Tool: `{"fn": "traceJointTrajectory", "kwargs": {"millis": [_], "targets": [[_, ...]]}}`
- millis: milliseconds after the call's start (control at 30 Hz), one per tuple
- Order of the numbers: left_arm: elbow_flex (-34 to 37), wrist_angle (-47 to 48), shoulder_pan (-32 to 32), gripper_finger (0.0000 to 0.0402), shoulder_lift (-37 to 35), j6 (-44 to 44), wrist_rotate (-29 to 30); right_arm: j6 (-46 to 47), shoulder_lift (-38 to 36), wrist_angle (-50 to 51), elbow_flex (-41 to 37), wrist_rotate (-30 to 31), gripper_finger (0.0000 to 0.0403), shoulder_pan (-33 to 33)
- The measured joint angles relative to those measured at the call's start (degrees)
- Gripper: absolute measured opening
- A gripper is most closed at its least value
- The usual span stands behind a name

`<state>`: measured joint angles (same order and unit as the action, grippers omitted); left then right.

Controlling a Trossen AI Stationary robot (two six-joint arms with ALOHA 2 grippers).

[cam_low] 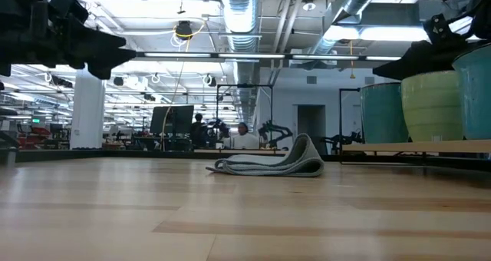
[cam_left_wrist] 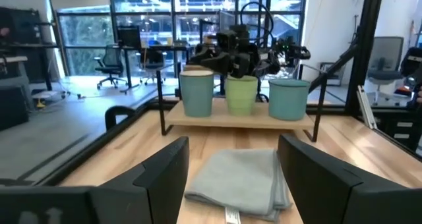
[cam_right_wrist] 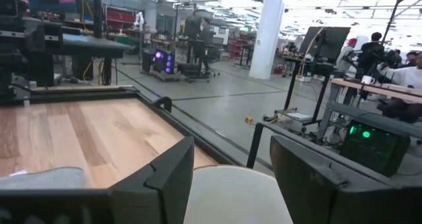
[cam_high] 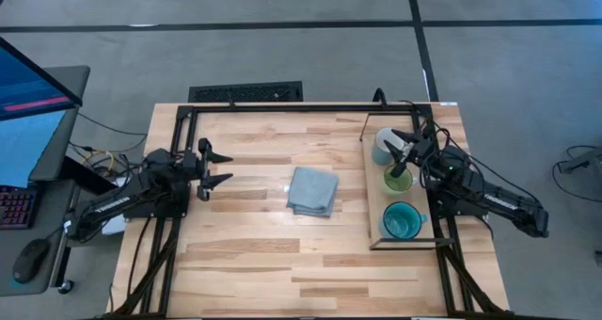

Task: Stack small to large cups/mugs on shelf
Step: Return to Home Position

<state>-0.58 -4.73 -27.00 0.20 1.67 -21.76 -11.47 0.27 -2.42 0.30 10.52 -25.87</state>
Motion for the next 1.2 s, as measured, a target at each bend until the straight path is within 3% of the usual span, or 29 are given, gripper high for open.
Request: {"fn": "traceJointTrajectory", "kwargs": {"millis": [1200], "targets": [[0.00,0.39,0.02,0.0224,0.07,4.87,0.11,-0.04,0.13,-0.09,-0.02,-0.02,0.0221,-0.02]]}}
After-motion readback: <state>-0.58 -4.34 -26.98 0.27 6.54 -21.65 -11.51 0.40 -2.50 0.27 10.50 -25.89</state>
